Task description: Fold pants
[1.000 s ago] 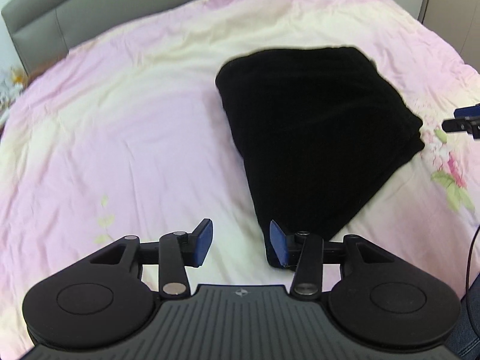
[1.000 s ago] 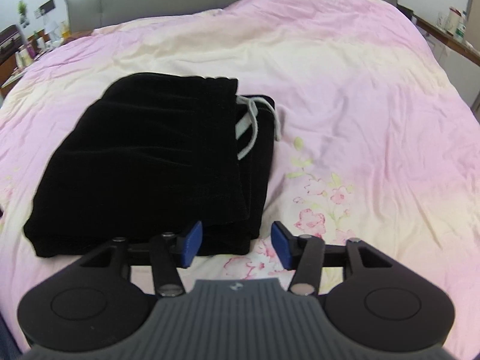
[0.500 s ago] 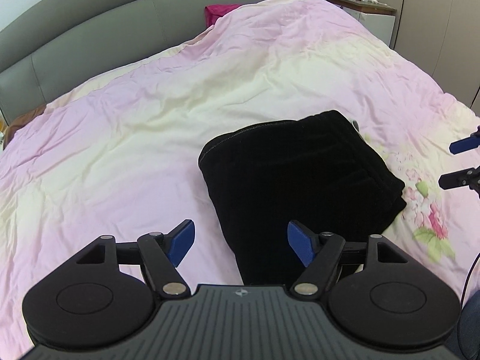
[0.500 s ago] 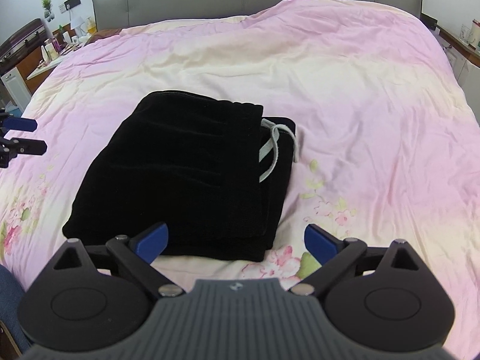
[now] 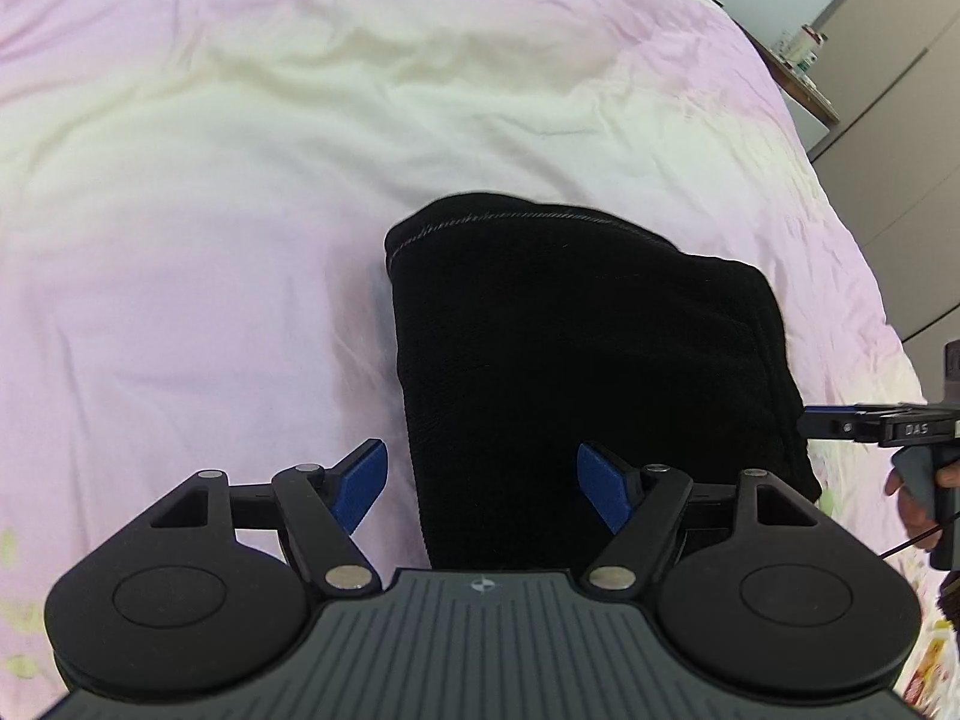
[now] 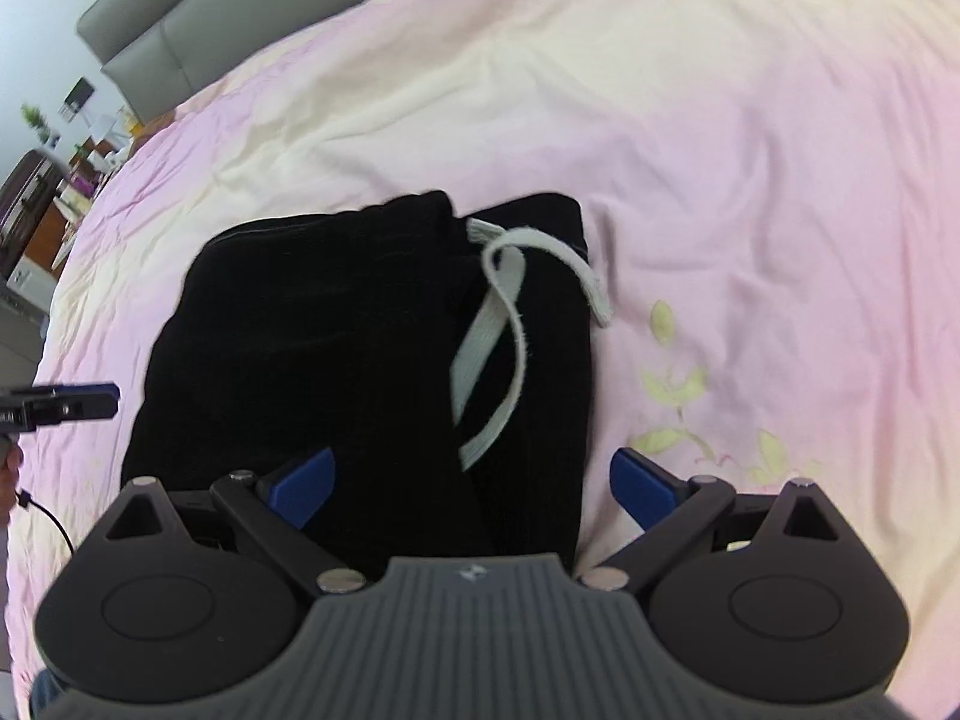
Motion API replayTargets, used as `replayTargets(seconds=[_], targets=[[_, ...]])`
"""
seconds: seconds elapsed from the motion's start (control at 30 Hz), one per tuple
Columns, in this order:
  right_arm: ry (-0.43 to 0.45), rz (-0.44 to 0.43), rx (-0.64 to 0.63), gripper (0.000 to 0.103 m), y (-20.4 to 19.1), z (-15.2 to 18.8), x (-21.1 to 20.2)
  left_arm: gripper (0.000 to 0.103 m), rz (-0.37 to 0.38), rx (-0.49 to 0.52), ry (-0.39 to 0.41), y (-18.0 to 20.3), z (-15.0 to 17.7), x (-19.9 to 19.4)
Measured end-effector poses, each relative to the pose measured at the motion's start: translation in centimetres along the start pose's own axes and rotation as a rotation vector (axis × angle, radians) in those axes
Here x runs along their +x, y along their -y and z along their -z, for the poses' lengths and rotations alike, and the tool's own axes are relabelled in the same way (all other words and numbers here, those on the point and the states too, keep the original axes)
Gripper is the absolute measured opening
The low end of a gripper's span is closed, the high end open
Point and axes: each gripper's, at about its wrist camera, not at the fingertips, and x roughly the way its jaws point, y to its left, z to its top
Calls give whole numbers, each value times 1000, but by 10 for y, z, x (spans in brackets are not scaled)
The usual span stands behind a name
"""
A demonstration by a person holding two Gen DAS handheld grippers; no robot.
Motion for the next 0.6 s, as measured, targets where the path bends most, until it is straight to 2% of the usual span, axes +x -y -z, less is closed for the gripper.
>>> replayTargets(seconds=[0.1,0.23,0.3,0.4,0.5,0.6], targets=[[-41,-39,36,95,15,-6,27,93,68,-44,0,-14,-2,15],[-51,-145,89,95,34,-7,49,94,171,-135,-15,-32,-5,35],[-40,-182,108,94,41,-5,57,88,205,-168,-23,-35,-2,44],[-20,-223,129,79,43,-1,63,81,215,-202,-25,-34,1,55],[-8,-240,167,66,42,1,64,71,177,-199,-13,-27,2,53],[9,-219,140,48,30,1,52,60,140,-182,-8,-19,2,42]])
